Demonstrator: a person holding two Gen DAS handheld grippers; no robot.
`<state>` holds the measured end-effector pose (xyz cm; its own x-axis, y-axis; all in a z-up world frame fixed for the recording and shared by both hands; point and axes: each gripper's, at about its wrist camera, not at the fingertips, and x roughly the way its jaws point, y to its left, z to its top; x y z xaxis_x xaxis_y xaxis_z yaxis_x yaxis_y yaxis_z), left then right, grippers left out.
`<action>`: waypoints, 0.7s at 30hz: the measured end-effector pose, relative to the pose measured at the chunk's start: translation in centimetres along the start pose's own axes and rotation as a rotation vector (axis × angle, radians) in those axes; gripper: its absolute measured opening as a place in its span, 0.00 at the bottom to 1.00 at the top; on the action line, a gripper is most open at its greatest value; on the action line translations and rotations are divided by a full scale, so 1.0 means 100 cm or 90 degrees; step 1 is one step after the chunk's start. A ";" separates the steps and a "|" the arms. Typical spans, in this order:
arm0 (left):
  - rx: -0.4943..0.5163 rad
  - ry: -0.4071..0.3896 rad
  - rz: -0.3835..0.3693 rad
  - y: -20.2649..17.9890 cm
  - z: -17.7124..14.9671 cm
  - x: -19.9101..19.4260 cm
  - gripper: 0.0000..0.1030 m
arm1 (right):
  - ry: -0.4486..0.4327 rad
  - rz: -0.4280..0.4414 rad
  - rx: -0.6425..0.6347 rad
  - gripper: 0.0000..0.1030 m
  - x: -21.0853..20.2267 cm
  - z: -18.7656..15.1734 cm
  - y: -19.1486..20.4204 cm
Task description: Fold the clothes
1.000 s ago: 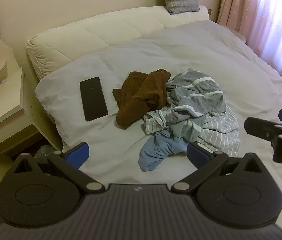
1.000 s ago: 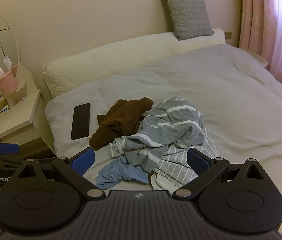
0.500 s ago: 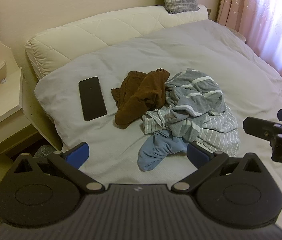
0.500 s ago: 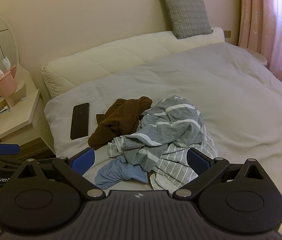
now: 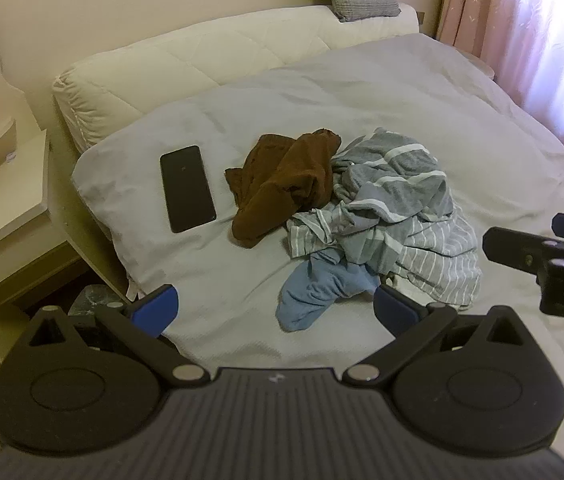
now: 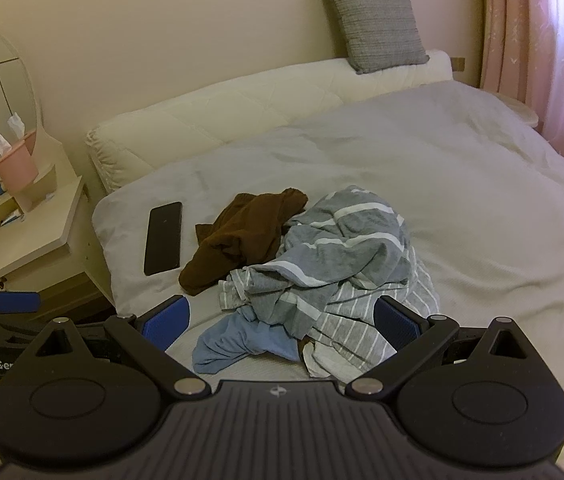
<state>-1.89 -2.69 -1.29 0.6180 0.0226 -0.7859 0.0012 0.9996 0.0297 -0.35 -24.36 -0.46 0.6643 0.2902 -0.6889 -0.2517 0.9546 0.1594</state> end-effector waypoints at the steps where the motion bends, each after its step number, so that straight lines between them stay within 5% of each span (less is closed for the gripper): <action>1: -0.001 0.001 0.002 0.000 -0.001 -0.001 1.00 | 0.001 0.001 -0.001 0.98 0.000 0.000 0.000; 21: -0.029 0.007 0.006 0.013 -0.009 -0.013 1.00 | 0.002 0.023 -0.015 0.98 -0.005 -0.004 0.009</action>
<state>-3.35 -1.35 -0.80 0.6087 0.0319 -0.7928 -0.0403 0.9991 0.0093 -1.21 -23.63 -0.23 0.6524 0.3245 -0.6849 -0.2926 0.9415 0.1674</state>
